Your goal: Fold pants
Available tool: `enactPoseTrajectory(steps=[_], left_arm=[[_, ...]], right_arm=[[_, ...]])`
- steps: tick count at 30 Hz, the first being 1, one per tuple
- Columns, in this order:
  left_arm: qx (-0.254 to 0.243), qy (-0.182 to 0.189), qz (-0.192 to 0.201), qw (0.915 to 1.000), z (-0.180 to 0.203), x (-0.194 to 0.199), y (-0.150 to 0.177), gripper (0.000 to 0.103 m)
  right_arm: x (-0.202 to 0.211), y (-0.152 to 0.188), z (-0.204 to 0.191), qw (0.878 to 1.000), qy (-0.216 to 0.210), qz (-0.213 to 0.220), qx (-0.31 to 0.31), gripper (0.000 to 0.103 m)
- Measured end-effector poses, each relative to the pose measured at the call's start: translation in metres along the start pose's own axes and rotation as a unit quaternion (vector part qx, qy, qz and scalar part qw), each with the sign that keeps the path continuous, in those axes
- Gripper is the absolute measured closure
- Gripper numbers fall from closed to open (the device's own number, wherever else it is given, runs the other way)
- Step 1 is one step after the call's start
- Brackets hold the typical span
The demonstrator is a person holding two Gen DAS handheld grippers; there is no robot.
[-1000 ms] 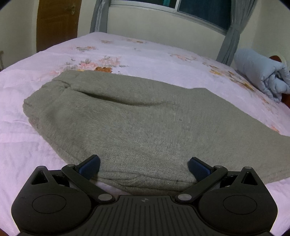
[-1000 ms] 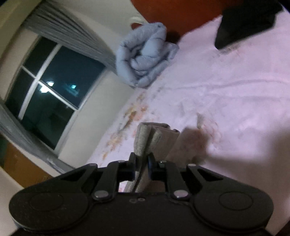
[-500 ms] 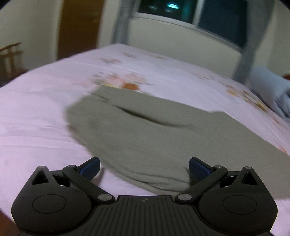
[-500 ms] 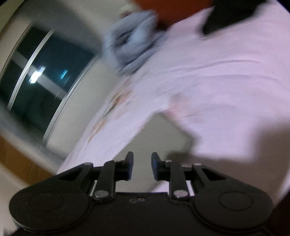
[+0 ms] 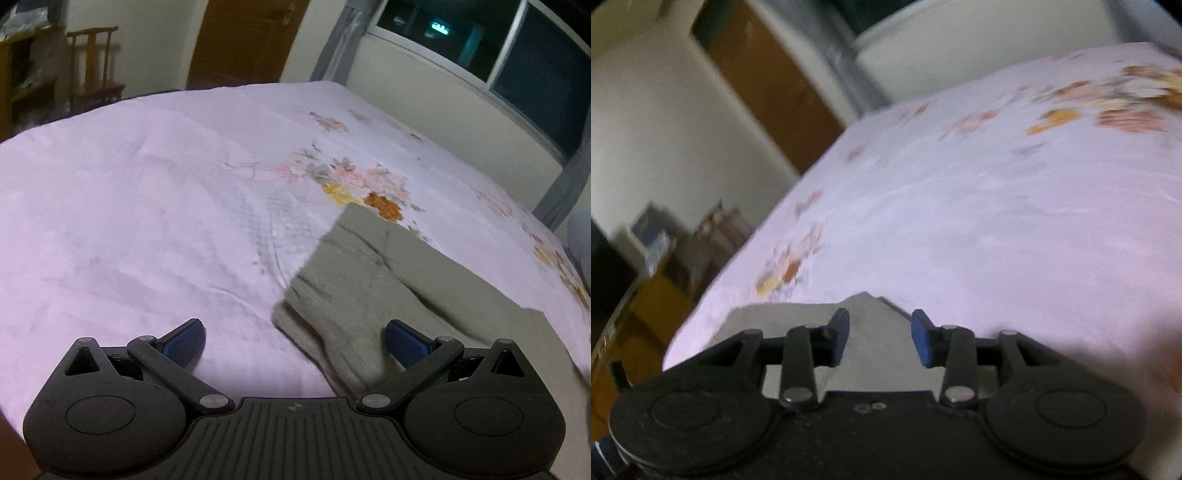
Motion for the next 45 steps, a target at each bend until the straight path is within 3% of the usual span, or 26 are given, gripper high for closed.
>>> enactPoseTrajectory(steps=[5,9,10,11,13,15,17,22,23,25,29,31,32,34,36,37,39,41,43,44,45], left_arm=[[0.010,0.008,-0.003,0.9999,0.002,-0.017,-0.007,0.000],[0.014,0.014,-0.004,0.9998,0.008,-0.024,-0.014,0.000],[0.016,0.013,-0.003,0.9998,0.009,-0.024,-0.013,0.006],[0.017,0.016,-0.003,0.9997,0.010,-0.026,-0.015,0.023],[0.026,0.044,-0.008,0.9987,0.010,-0.026,-0.012,0.040],[0.018,0.034,-0.001,0.9992,0.015,-0.025,-0.012,0.043],[0.019,0.036,0.003,0.9991,0.014,-0.023,-0.011,0.045],[0.025,0.049,0.010,0.9984,0.008,-0.022,-0.008,0.047],[0.027,0.050,0.012,0.9983,0.007,-0.022,-0.008,0.050],[0.031,0.057,0.029,0.9975,0.005,-0.016,-0.007,0.058],[0.035,0.075,0.077,0.9936,0.003,-0.002,-0.002,0.062],[0.034,0.067,0.069,0.9948,0.002,-0.006,0.000,0.062],[0.032,0.059,0.056,0.9962,0.001,-0.011,0.001,0.061],[0.040,0.063,0.040,0.9964,-0.006,-0.020,0.003,0.057],[0.058,0.078,0.022,0.9950,-0.015,-0.022,0.000,0.051],[0.067,0.085,0.023,0.9938,-0.018,-0.017,-0.003,0.047],[0.055,0.060,0.053,0.9953,-0.018,0.002,-0.003,0.032],[0.020,0.020,0.095,0.9950,-0.010,0.021,0.002,0.009],[-0.029,-0.008,0.065,0.9974,0.005,0.012,0.005,0.007],[-0.063,-0.043,0.019,0.9969,0.016,-0.005,0.007,0.006],[-0.088,-0.063,0.006,0.9941,0.023,-0.015,0.012,0.004]], right_arm=[[-0.064,-0.023,-0.006,0.998,0.005,-0.051,0.027,0.073],[-0.084,-0.013,-0.014,0.996,-0.004,-0.074,0.043,0.072],[-0.085,-0.014,-0.015,0.996,-0.003,-0.079,0.045,0.073],[-0.091,-0.015,-0.016,0.995,-0.003,-0.086,0.047,0.075],[-0.096,-0.015,-0.019,0.994,-0.005,-0.093,0.057,0.078],[-0.096,-0.013,-0.023,0.993,-0.007,-0.101,0.063,0.081],[-0.093,-0.013,-0.025,0.993,-0.012,-0.095,0.074,0.089],[-0.091,-0.008,-0.035,0.988,0.003,-0.094,0.124,0.092],[-0.091,-0.007,-0.038,0.986,0.007,-0.090,0.138,0.102],[-0.088,-0.002,-0.052,0.980,0.022,-0.083,0.181,0.103],[-0.068,-0.002,-0.073,0.967,0.075,-0.019,0.244,0.103],[-0.073,-0.001,-0.074,0.958,0.114,-0.010,0.264,0.103],[-0.085,0.002,-0.070,0.955,0.129,-0.031,0.267,0.103],[-0.109,0.010,-0.054,0.960,0.134,-0.072,0.235,0.103],[-0.109,0.008,-0.049,0.968,0.132,-0.064,0.206,0.099],[-0.101,0.002,-0.048,0.973,0.135,-0.053,0.182,0.091],[-0.072,-0.003,-0.050,0.977,0.143,-0.003,0.157,0.089],[-0.043,0.001,-0.052,0.986,0.099,0.030,0.131,0.087],[-0.045,0.013,-0.049,0.992,0.073,-0.002,0.101,0.088],[-0.058,0.022,-0.044,0.991,0.086,-0.037,0.095,0.083],[-0.076,0.033,-0.035,0.987,0.104,-0.093,0.085,0.082]])
Point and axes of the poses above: each gripper's, at about its wrist camera, not at the fingertips, and x roughly against the way its jaws point, z to its right, y to its underside, the point moved 2 cm from there along -x, roughly the way its jaws point, and after that the axes turned 9 degrees about -z, right-handed, at the moved point
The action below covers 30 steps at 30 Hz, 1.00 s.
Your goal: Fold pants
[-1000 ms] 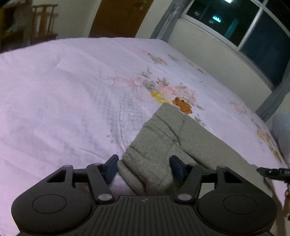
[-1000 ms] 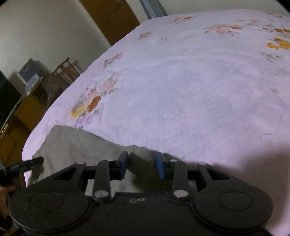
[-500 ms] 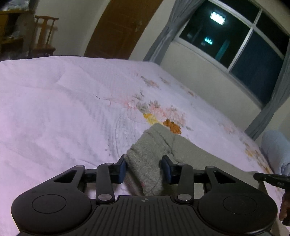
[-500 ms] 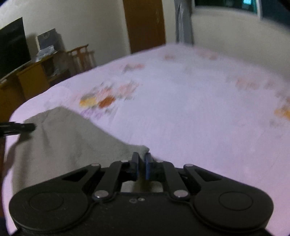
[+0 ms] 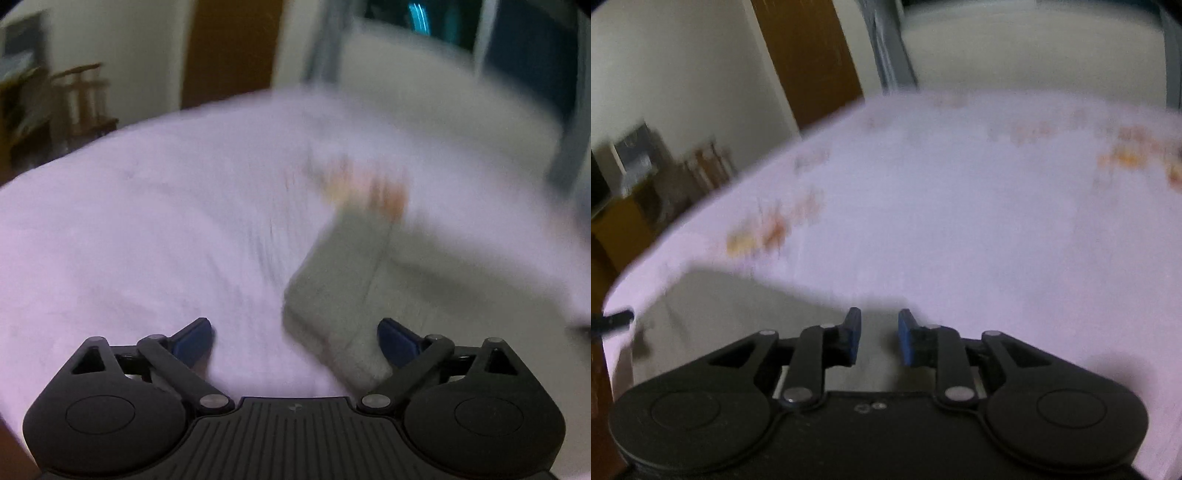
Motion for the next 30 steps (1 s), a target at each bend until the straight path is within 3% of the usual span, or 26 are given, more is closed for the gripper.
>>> enactPoseTrajectory(steps=[1,3,4,6,8,11,13,16,19,21,24,25,27,30], left_arm=[[0.000,-0.006,0.006,1.0000,0.002,-0.001,0.003,0.003],[0.021,-0.008,0.010,0.9997,0.003,0.013,0.003,0.003],[0.024,-0.007,0.024,0.9994,0.004,0.023,0.004,0.003],[0.005,0.002,0.040,0.9992,0.016,0.042,0.010,0.003],[-0.018,0.030,0.038,0.9987,0.035,0.053,0.017,0.002],[-0.037,0.064,0.043,0.9963,0.072,0.066,0.030,0.002],[-0.047,0.091,0.038,0.9940,0.103,0.069,0.036,0.002],[-0.073,0.125,0.028,0.9891,0.156,0.073,0.053,0.002],[-0.093,0.135,0.023,0.9862,0.211,0.074,0.072,0.002],[-0.095,0.143,0.024,0.9848,0.242,0.077,0.087,0.002],[-0.128,0.144,-0.006,0.9812,0.282,0.079,0.119,0.002],[-0.150,0.128,-0.015,0.9803,0.297,0.082,0.133,0.000],[-0.197,0.127,0.006,0.9721,0.321,0.098,0.154,0.000],[-0.189,0.159,0.036,0.9683,0.344,0.123,0.168,0.000]], right_arm=[[0.002,0.007,0.001,1.000,0.005,0.019,0.001,0.082],[0.028,0.009,0.000,0.999,0.015,0.038,-0.031,0.050],[0.049,0.016,-0.002,0.997,0.013,0.065,-0.041,0.007],[0.102,0.042,0.003,0.988,0.001,0.142,-0.057,0.006],[0.142,0.073,0.021,0.977,-0.008,0.189,-0.097,0.006],[0.202,0.146,0.074,0.946,0.001,0.260,-0.193,0.006],[0.239,0.204,0.106,0.915,0.036,0.310,-0.256,0.006],[0.269,0.275,0.145,0.884,0.084,0.321,-0.329,0.010],[0.281,0.329,0.171,0.851,0.086,0.320,-0.407,0.022],[0.286,0.358,0.184,0.831,0.088,0.323,-0.444,0.025],[0.278,0.386,0.201,0.799,0.062,0.330,-0.499,0.032],[0.276,0.394,0.206,0.786,0.049,0.338,-0.515,0.032],[0.272,0.409,0.214,0.766,0.033,0.348,-0.539,0.032],[0.267,0.421,0.223,0.756,0.017,0.357,-0.549,0.032]])
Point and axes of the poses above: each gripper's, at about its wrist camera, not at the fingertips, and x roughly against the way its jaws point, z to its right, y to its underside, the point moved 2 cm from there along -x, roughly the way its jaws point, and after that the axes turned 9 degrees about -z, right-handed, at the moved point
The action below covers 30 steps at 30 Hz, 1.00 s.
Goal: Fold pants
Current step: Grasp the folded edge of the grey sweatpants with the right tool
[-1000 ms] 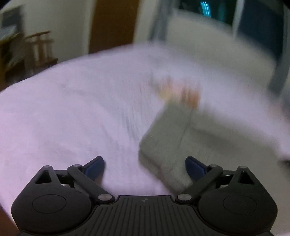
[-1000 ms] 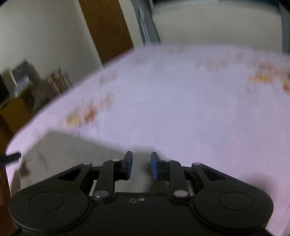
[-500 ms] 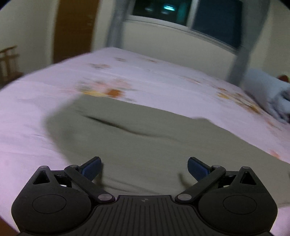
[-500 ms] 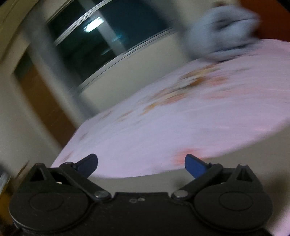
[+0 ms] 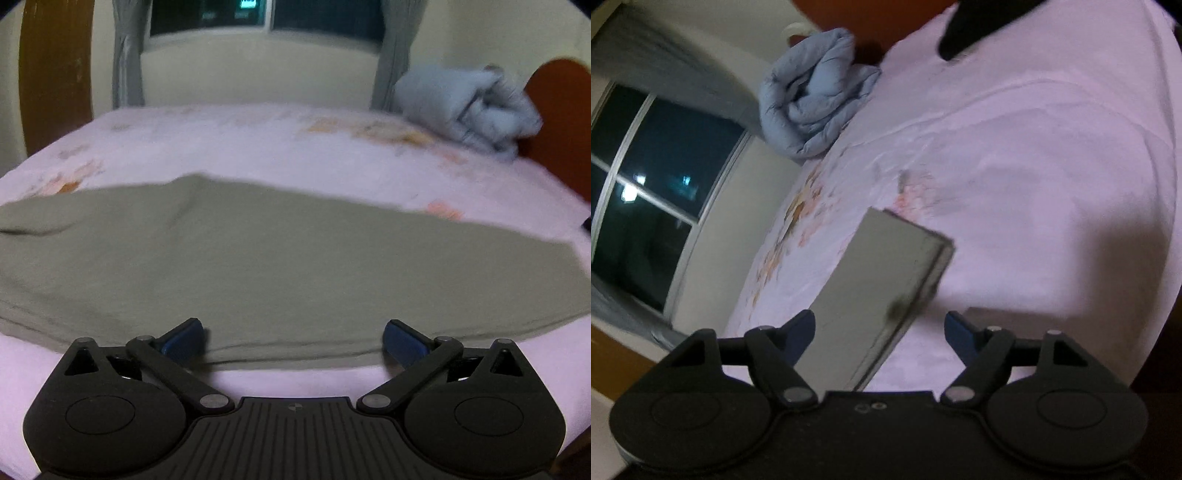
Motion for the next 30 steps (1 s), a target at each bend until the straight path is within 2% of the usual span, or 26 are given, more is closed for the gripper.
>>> enactPoseTrajectory(steps=[2,4,7,9,10,14,19,26,30], left_arm=[[-0.002,0.026,0.018,0.9995,0.022,0.003,-0.003,0.000],[-0.014,0.041,0.020,0.9989,0.045,-0.001,-0.007,0.000],[-0.030,0.037,0.008,0.9988,0.079,-0.017,-0.009,0.000],[-0.037,0.029,-0.028,0.9985,0.096,-0.035,-0.004,0.000],[-0.044,0.019,-0.032,0.9984,0.104,-0.040,0.000,0.000],[-0.046,-0.003,-0.012,0.9989,0.114,-0.033,0.011,0.000],[-0.045,-0.010,-0.013,0.9988,0.119,-0.034,0.009,0.000],[-0.068,-0.011,-0.018,0.9974,0.127,-0.038,0.014,0.000],[-0.070,-0.013,-0.023,0.9972,0.127,-0.039,0.014,0.000]], right_arm=[[0.000,-0.003,0.008,1.000,-0.005,0.005,-0.010,0.032],[-0.003,-0.007,0.013,1.000,-0.005,0.018,-0.025,0.036],[-0.003,-0.009,0.025,0.999,-0.003,0.021,-0.046,0.044],[-0.006,-0.012,0.030,0.999,0.002,0.016,-0.050,0.047],[-0.007,-0.013,0.031,0.999,-0.001,0.014,-0.050,0.049],[-0.005,-0.017,0.033,0.998,-0.020,0.016,-0.050,0.061],[-0.016,-0.018,0.032,0.999,-0.029,-0.004,-0.046,0.071],[-0.017,-0.010,0.040,0.996,-0.053,-0.002,-0.071,0.073],[-0.013,-0.012,0.052,0.988,-0.087,0.014,-0.127,0.074]])
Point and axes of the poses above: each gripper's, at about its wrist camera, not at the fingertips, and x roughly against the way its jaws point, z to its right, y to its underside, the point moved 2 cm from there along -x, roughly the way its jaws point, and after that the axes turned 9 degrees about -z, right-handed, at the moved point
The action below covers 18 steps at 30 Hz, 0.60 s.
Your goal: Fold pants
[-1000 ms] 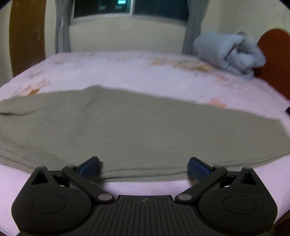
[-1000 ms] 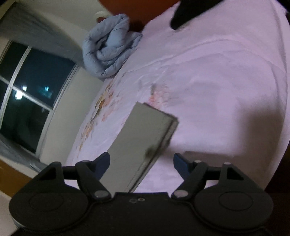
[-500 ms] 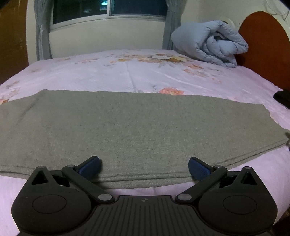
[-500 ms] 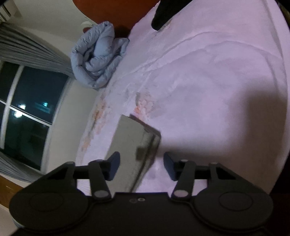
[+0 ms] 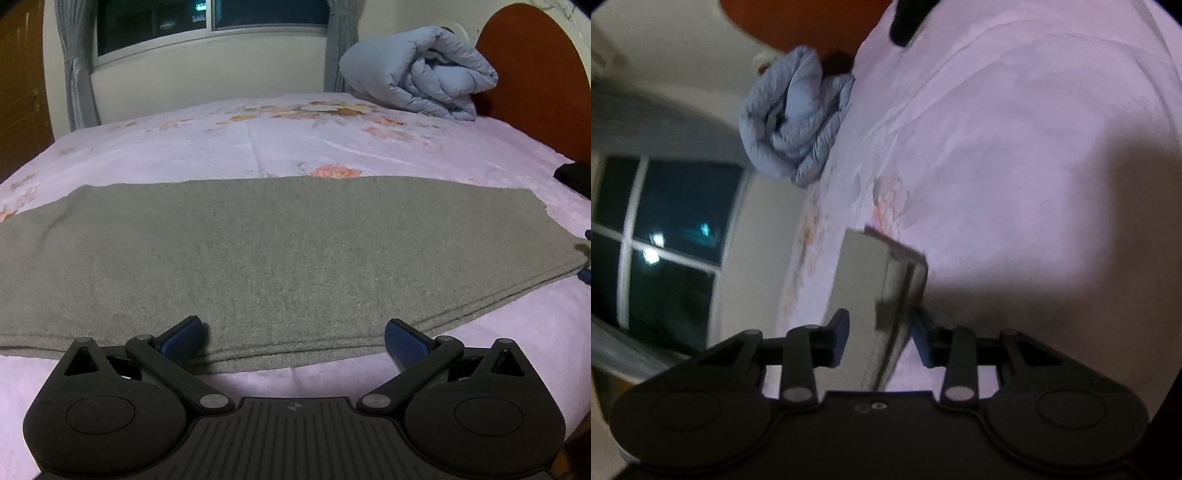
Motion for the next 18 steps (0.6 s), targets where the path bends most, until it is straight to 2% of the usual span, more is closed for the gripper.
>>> enactPoseTrajectory(steps=[2,6,9,13,15,16,18], left_arm=[[0.003,0.004,0.000,1.0000,-0.002,0.000,0.001,0.000],[0.003,0.008,0.003,1.0000,-0.003,-0.001,0.002,0.000],[0.005,0.010,0.001,0.9999,-0.003,-0.001,0.001,0.000],[-0.002,0.001,-0.004,1.0000,0.001,-0.003,0.001,0.000],[-0.010,-0.008,-0.006,0.9999,0.004,-0.005,0.001,0.000],[-0.012,-0.010,-0.007,0.9999,0.005,-0.006,0.001,0.000],[-0.014,-0.010,-0.008,0.9998,0.005,-0.007,0.000,0.000]], right_arm=[[0.000,-0.003,0.002,1.000,0.010,-0.001,0.000,0.078],[-0.005,-0.004,-0.001,1.000,0.016,-0.010,0.012,0.078],[-0.010,-0.003,-0.005,0.999,0.041,-0.013,0.030,0.081],[-0.015,0.001,-0.010,0.997,0.054,-0.019,0.051,0.077],[-0.017,0.000,-0.015,0.996,0.065,-0.021,0.062,0.085],[-0.016,0.000,-0.021,0.994,0.080,-0.020,0.078,0.093],[-0.014,0.002,-0.033,0.991,0.080,-0.017,0.104,0.095]])
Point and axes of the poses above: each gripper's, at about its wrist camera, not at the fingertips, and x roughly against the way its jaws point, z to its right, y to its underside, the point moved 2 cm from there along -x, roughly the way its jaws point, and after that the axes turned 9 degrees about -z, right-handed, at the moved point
